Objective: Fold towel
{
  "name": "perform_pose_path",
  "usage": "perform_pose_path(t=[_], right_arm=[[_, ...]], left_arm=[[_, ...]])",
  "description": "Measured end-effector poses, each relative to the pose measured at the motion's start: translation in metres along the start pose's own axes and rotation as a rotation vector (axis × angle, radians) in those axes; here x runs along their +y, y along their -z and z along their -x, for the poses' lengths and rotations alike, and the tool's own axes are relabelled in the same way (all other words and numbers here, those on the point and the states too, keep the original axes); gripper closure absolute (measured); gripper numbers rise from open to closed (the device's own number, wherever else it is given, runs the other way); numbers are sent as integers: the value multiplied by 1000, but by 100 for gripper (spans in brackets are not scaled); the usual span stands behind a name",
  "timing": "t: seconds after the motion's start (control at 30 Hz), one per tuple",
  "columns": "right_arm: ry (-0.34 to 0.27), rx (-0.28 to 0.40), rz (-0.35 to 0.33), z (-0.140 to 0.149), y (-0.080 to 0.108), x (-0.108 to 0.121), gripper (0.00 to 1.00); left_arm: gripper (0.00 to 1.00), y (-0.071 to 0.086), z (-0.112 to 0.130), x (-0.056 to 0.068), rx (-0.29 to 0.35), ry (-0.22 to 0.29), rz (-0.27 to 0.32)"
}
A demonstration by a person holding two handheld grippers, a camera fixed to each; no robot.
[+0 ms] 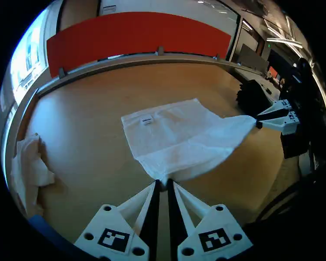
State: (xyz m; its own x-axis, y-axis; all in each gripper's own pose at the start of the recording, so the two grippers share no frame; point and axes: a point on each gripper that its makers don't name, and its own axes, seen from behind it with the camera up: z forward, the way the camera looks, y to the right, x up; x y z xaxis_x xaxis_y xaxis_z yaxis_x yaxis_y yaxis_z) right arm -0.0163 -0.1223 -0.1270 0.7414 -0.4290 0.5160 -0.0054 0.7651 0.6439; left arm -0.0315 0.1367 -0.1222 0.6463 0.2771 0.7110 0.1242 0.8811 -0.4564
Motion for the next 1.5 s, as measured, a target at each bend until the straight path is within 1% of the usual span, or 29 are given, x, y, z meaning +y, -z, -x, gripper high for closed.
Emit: perform_pose_path(t=[0.23,0.4,0.6,0.8,1.0,1.3,1.5], right_arm=[[-28,6,-8,-5,15,-4,86],[-36,6,-12,-8,24,-9,86],[-33,-6,-15,-3,24,-11,86],[-25,-5,-8,-7,20,-9,87],[-21,-4,4,-13,13,-1,87],[-15,-15,28,-20,-11,20,87],[-21,-29,35,-22,-28,32,87]], left_arm=[[87,16,-3,6,-6,8,11],[87,24,-1,11,-11,19,18],[87,23,2,10,-14,21,14],[87,20,-2,9,-10,21,11],[87,14,-13,2,2,35,-2],[87,-8,-29,-9,9,46,-20],[87,-25,-36,-21,1,42,-32]])
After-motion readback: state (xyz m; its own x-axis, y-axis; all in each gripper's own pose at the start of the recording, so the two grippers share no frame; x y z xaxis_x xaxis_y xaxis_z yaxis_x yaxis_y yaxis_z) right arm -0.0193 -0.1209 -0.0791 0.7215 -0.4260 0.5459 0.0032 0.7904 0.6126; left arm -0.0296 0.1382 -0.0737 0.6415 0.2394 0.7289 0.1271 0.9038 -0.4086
